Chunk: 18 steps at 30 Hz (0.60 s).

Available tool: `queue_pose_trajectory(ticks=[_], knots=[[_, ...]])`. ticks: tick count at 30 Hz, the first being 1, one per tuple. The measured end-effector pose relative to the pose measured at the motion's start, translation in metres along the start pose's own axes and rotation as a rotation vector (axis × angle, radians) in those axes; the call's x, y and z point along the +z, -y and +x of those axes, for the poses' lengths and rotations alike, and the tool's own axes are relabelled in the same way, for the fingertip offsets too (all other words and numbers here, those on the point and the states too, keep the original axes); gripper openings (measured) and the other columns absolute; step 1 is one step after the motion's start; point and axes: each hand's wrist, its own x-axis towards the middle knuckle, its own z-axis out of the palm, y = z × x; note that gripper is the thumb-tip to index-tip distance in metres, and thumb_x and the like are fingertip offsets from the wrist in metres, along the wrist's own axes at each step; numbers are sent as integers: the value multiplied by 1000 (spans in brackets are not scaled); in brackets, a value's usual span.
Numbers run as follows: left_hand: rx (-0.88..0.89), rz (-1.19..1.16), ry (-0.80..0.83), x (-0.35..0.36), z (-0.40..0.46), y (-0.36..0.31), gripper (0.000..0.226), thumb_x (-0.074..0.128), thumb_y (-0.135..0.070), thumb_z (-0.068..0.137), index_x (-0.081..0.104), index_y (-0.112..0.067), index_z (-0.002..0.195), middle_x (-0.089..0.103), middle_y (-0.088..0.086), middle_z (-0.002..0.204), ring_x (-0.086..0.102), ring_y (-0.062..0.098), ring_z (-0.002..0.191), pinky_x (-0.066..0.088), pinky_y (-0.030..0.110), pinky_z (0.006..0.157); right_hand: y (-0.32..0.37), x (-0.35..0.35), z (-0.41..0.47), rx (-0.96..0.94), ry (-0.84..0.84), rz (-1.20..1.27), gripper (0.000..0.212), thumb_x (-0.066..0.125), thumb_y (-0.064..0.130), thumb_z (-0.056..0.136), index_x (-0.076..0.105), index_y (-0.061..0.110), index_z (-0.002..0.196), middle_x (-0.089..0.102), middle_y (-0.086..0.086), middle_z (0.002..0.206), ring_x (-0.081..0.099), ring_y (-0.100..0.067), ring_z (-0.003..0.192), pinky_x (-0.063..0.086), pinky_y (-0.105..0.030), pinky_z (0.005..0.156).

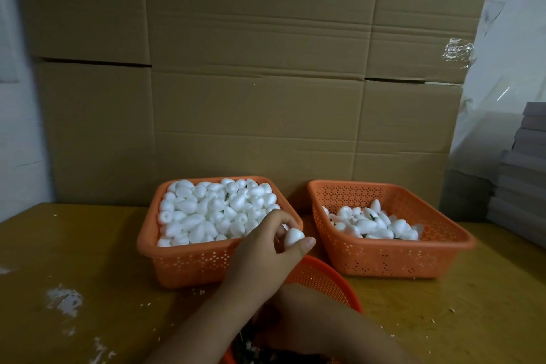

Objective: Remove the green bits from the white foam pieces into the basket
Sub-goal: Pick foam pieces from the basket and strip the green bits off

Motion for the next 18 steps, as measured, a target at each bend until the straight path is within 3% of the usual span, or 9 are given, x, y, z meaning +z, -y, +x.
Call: queue_pose_trajectory(ticks=[6,13,18], knots=[[25,119,-2,-2,-3,-3,30,75,-48,74,48,-44,88,53,-26,76,54,0,67,39,16,61,1,1,0,-13,6,-26,45,57,24,94,51,17,138,56,-5,137,52,-18,124,40,-30,102],[91,171,-13,-3,-1,-8,37,80,-27,75,50,-47,81,46,-37,91,50,-9,82,36,7,67,3,-3,-2,-2,18,5,43,61,22,92,55,15,134,59,-5,133,55,-18,121,42,-32,104],[103,126,-8,-3,-1,-6,31,81,-20,75,64,-38,93,49,-23,104,53,-9,99,44,9,78,8,-6,-5,9,6,9,38,62,20,91,59,13,129,62,-6,127,57,-20,116,45,-36,100]])
